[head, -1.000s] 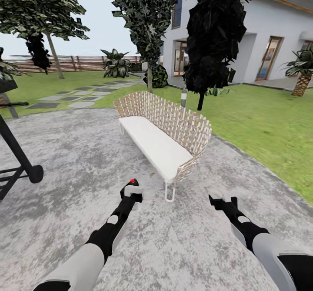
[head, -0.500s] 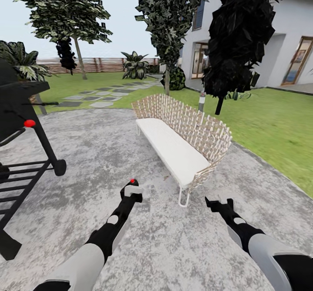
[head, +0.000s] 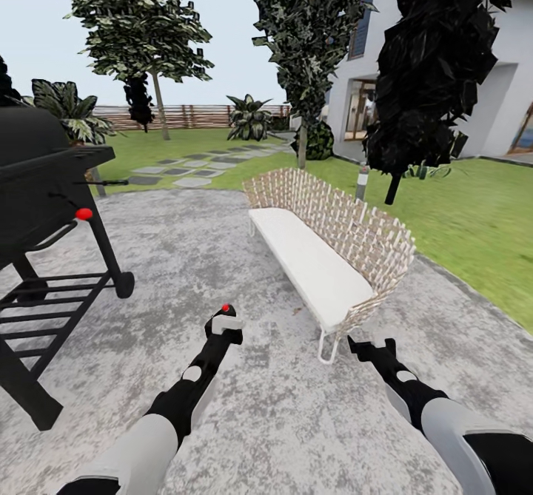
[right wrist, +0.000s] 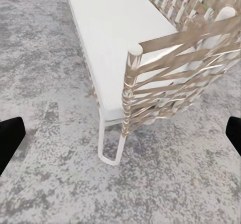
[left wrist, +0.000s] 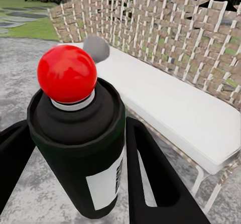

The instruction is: In the garden, pick up the pesticide atomizer on the floor and spray pesticide onto both trees until each tree trunk is fully covered.

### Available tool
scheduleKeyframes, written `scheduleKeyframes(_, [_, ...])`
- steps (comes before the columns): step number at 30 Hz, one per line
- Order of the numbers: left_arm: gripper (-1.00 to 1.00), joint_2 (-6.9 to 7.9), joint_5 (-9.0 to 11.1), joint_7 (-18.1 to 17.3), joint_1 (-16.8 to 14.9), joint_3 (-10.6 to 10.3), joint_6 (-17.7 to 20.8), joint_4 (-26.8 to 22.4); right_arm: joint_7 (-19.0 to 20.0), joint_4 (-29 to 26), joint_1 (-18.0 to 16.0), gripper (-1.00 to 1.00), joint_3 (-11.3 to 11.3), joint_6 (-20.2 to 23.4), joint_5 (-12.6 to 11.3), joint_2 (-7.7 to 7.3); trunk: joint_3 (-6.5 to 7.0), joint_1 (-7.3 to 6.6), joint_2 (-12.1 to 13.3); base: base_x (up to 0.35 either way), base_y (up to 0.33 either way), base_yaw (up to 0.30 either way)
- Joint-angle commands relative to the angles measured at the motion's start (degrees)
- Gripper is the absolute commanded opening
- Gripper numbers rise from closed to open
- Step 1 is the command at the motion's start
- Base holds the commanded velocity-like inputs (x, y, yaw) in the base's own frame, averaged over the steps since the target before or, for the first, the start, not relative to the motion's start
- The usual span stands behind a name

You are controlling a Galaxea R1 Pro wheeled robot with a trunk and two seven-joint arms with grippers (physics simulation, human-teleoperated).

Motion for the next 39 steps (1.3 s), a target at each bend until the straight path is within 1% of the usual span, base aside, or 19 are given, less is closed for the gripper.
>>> scheduleKeyframes(1, [-1.00,0.00,-0.02,0.06,0.00,-0.01,0.00,0.00,0.00,0.00,0.01,1.00,0.02,0.00,0.01,0.00,0.28,-0.23,0.42,0.000,0.000,0.103])
scheduleKeyframes(7, [-1.00,0.00,-0.02,0.06,0.00,-0.04,-0.02,0.00,0.00,0.00,0.03,1.00,0.02,-0.04,0.01,0.00,1.89,-1.54,2.83,0.000,0.000,0.061])
scheduleKeyframes(31, [-1.00,0.00,-0.01,0.06,0.00,-0.06,-0.02,0.00,0.00,0.00,0.39,1.00,0.02,-0.07,0.01,0.00,8.40,-6.82,12.45,0.000,0.000,0.002])
scheduleKeyframes(39, [-1.00,0.00,-0.03,0.00,0.00,0.14,-0.02,0.00,0.05,-0.07,0.40,1.00,0.05,-0.02,0.01,-0.08,8.62,-6.82,12.45,0.000,0.000,0.000])
